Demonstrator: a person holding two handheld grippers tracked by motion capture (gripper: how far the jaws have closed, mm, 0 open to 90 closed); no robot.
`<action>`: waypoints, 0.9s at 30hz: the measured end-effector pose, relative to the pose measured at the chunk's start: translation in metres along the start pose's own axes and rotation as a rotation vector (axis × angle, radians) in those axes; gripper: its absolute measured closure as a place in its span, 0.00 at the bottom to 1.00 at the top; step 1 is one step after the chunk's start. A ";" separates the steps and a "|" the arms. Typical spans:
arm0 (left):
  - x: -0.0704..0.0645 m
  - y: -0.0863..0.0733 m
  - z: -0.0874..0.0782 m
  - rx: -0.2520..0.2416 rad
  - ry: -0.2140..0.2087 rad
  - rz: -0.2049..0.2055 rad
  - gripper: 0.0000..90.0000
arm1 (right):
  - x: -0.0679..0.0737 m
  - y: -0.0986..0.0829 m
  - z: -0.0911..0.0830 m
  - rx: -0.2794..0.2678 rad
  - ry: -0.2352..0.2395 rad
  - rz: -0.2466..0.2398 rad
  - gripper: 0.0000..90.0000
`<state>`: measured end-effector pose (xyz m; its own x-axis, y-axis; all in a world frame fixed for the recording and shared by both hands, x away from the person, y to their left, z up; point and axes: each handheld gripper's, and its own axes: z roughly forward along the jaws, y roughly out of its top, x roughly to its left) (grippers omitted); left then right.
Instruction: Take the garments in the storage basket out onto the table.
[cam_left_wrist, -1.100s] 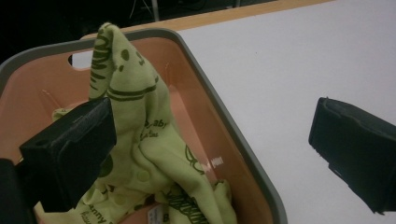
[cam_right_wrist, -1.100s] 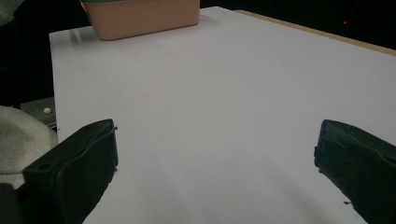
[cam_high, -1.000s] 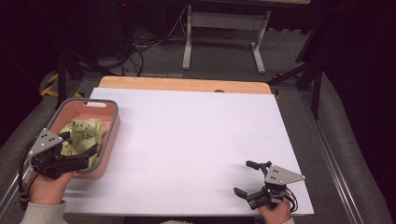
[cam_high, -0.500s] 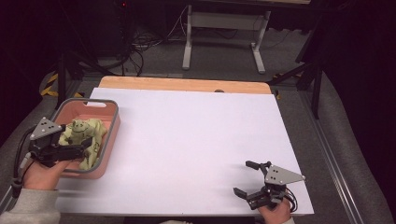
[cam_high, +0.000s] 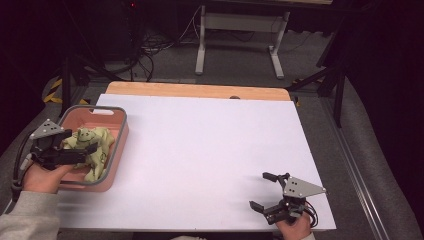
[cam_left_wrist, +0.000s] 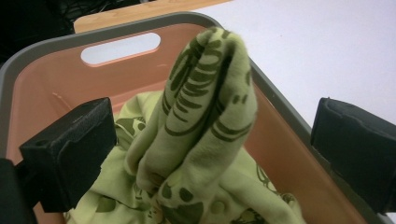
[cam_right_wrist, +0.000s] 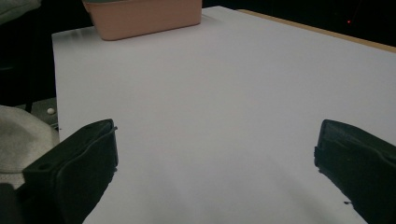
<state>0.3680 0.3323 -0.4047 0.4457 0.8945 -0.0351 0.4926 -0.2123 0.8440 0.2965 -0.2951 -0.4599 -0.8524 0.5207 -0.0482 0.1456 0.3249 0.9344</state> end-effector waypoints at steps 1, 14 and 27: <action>0.002 0.001 0.002 0.009 -0.009 0.011 0.02 | 0.000 0.000 0.000 0.000 0.001 0.002 0.00; 0.012 0.003 0.018 0.060 -0.020 -0.017 0.05 | -0.001 0.000 0.000 0.003 -0.001 0.004 0.00; 0.016 0.005 0.027 0.131 -0.031 -0.005 0.24 | -0.001 -0.001 0.000 -0.007 0.007 0.008 0.00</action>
<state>0.3973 0.3347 -0.4156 0.4647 0.8836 -0.0567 0.5874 -0.2597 0.7665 0.2974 -0.2964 -0.4604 -0.8544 0.5182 -0.0380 0.1491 0.3147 0.9374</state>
